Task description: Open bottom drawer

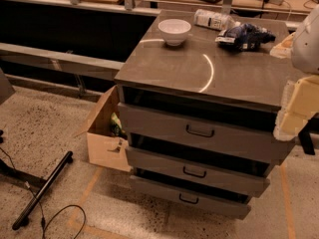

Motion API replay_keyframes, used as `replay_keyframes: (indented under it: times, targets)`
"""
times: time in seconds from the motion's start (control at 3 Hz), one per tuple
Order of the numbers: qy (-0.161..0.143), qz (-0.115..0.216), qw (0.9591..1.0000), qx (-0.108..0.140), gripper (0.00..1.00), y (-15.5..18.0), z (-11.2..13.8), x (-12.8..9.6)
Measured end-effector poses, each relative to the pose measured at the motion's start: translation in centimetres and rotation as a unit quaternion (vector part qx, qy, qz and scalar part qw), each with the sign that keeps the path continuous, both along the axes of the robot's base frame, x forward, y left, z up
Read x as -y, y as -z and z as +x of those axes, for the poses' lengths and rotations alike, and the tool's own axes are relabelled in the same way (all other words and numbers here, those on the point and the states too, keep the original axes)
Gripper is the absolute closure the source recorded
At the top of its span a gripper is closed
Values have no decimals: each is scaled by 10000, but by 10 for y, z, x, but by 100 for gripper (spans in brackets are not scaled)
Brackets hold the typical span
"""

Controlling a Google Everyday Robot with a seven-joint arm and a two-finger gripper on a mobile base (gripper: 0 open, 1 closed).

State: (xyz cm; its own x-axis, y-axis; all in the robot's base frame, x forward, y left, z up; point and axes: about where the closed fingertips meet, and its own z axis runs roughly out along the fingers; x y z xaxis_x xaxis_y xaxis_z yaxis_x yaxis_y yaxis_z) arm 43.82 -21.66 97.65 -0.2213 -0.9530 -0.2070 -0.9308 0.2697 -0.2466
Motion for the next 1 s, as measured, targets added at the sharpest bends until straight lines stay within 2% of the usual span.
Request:
replay_keyframes:
  times: [0.33, 0.67, 1.0]
  targets:
    - [0, 0, 10000, 1, 0, 0, 0, 0]
    - [32, 326, 9994, 109, 0, 15, -7, 10]
    - [-47, 875, 9956, 335, 0, 55, -24, 27]
